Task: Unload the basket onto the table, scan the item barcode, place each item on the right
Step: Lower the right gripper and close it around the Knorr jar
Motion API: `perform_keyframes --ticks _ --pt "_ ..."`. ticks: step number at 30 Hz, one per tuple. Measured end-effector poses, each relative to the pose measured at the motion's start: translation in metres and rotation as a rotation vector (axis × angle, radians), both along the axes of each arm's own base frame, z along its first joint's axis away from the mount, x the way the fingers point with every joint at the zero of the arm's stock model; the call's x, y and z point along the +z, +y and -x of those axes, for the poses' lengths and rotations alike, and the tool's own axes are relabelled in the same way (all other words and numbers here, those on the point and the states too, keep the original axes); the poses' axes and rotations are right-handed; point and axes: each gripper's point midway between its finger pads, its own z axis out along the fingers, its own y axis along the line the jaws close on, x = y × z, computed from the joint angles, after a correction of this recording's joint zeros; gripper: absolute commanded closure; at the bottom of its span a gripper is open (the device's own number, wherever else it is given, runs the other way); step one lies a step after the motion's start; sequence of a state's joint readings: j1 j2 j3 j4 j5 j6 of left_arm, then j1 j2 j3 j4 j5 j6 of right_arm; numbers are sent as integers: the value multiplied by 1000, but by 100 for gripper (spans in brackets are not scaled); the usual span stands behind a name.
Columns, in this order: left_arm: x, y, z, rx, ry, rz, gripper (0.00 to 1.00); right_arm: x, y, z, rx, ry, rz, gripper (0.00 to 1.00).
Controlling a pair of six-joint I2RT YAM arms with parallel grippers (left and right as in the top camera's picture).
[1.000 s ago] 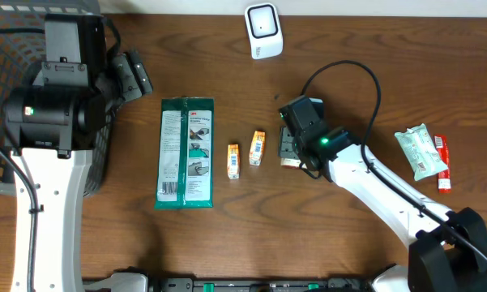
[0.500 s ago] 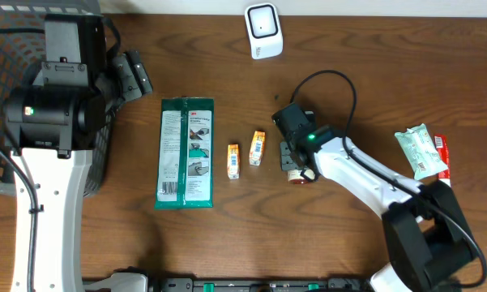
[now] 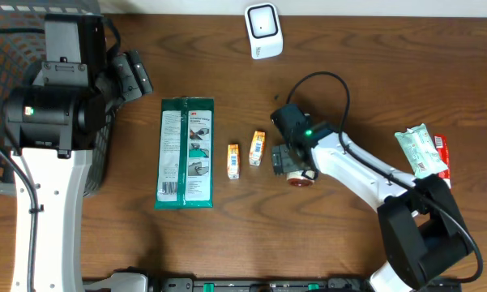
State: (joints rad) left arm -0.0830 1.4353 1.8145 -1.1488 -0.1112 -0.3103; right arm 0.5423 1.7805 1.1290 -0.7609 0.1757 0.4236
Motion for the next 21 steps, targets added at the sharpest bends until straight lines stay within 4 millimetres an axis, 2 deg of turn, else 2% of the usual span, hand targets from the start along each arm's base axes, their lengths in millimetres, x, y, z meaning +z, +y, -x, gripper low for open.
perform_keyframes --ticks 4,7,10,16,18,21 --pt "0 0 0 0 0 0 14 33 -1 -13 -28 31 -47 1" --pt "0 0 0 0 0 0 14 61 -4 -28 -73 30 -114 5" --pt "0 0 0 0 0 0 14 80 -15 -42 -143 21 -164 6" --pt "0 0 0 0 0 0 14 78 -42 -38 -266 84 -199 4" --pt "0 0 0 0 0 0 14 73 -42 -37 -281 103 -216 4" --pt "0 0 0 0 0 0 14 54 -37 -31 -286 158 -233 5"
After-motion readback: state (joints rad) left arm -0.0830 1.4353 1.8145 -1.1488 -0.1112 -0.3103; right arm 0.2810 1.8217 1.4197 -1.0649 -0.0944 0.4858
